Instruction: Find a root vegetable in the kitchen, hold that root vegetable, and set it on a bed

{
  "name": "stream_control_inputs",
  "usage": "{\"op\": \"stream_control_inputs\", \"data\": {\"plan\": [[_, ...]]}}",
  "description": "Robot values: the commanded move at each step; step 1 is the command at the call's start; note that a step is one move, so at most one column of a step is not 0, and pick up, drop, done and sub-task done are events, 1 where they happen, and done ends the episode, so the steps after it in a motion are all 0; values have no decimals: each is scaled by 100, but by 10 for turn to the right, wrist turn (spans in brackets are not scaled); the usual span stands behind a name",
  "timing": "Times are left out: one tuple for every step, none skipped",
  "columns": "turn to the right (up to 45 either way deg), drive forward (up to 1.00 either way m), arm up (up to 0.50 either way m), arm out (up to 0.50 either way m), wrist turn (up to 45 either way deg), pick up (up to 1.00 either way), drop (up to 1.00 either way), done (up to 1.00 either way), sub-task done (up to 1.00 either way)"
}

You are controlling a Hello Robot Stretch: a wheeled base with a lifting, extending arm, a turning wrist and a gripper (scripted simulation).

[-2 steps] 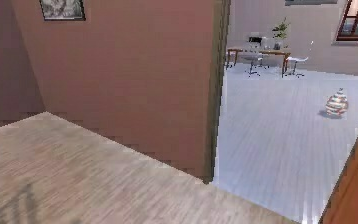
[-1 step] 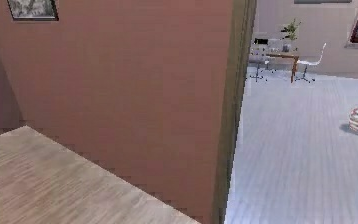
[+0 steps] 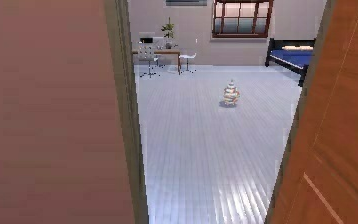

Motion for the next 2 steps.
{"op": "stream_control_inputs", "data": {"plan": [[0,45,0,0,0,0,0,0,0],[120,0,0,0,0,0,0,0,0]]}}
